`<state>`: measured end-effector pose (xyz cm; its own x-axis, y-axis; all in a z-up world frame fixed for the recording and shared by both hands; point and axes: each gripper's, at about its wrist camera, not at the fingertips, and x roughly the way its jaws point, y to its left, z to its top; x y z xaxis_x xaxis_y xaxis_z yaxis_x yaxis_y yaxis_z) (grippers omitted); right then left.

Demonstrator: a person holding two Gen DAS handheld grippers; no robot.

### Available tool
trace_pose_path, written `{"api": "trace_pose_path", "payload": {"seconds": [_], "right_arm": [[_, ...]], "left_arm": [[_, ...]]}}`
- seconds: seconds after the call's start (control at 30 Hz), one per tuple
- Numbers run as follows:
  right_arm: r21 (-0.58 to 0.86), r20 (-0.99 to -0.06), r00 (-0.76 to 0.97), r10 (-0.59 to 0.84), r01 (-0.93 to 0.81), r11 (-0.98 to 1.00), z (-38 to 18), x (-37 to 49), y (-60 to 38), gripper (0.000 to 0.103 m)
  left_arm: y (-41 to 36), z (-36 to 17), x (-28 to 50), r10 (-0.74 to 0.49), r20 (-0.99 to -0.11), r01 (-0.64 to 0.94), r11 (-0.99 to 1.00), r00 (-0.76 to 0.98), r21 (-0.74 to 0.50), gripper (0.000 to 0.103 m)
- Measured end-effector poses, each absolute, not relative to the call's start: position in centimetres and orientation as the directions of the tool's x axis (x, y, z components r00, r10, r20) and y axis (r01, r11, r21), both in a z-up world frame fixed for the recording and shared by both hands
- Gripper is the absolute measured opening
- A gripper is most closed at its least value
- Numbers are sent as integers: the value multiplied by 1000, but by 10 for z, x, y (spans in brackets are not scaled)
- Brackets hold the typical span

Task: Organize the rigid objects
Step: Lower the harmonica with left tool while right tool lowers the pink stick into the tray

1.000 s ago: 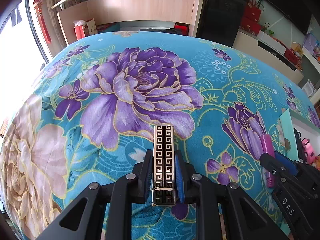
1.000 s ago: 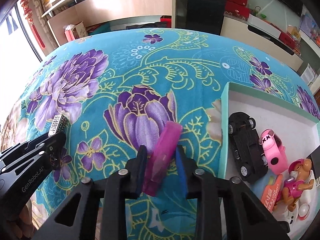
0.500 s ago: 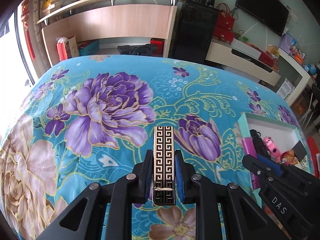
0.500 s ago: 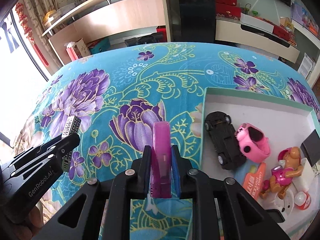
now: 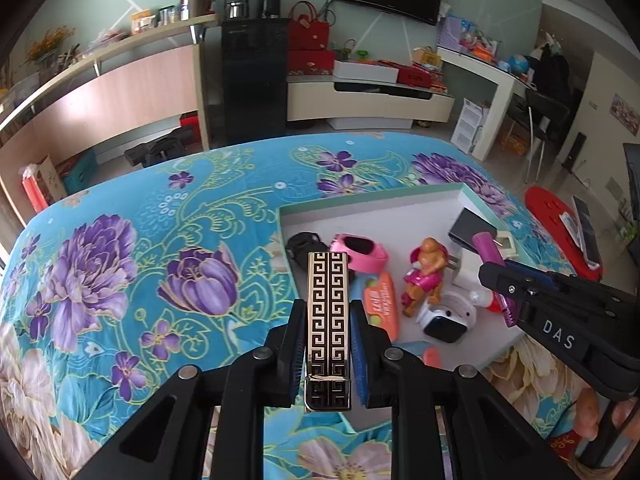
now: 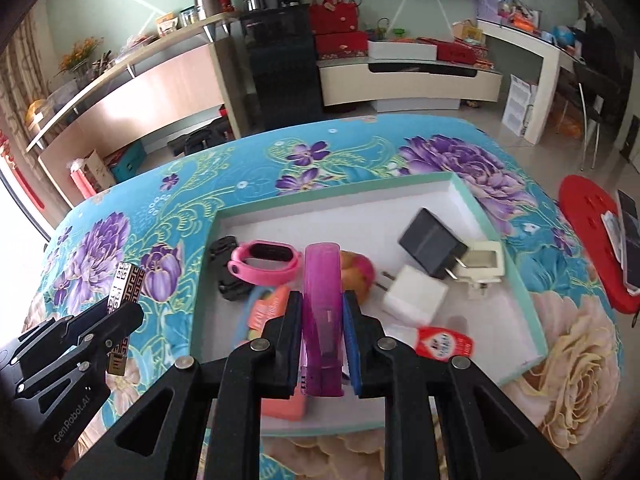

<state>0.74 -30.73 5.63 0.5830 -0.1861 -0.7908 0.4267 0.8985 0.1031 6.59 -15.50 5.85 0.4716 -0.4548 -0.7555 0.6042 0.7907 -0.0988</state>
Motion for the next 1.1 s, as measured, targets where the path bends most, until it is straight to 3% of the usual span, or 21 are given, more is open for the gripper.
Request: {"api": "trace_pose_path", "payload": {"seconds": [0.57, 0.6, 0.7, 0.77, 0.8, 0.83, 0.97, 1.03, 1.1], "right_arm": [[134, -840, 519, -159, 482, 866, 23, -8, -338, 20], [133, -841, 518, -158, 482, 866, 23, -7, -338, 20], [126, -842, 516, -159, 474, 872, 24, -7, -335, 23], [119, -843, 514, -160, 467, 876, 26, -7, -332, 35], [113, -844, 511, -161, 464, 879, 26, -7, -330, 54], [109, -843, 512, -164, 462, 880, 27, -8, -329, 65], [96, -847, 504, -171, 460, 883, 31, -13, -323, 65], [83, -852, 494, -176, 458, 885, 33, -16, -318, 69], [75, -858, 483, -174, 452, 889, 34, -19, -312, 77]], "left_arm": [[-185, 36, 56, -444, -798, 632, 768, 408, -103, 23], [-183, 37, 56, -447, -796, 627, 771, 408, -111, 29], [-176, 39, 54, -438, -794, 610, 785, 423, -107, 61], [-170, 41, 54, -426, -793, 591, 800, 436, -104, 64], [-165, 42, 55, -419, -793, 579, 809, 441, -106, 64], [-160, 43, 55, -412, -794, 565, 818, 447, -106, 66], [-136, 48, 52, -368, -794, 510, 856, 483, -86, 84], [-123, 48, 49, -337, -798, 473, 878, 500, -75, 102], [-109, 46, 45, -310, -802, 440, 896, 511, -67, 103]]}}
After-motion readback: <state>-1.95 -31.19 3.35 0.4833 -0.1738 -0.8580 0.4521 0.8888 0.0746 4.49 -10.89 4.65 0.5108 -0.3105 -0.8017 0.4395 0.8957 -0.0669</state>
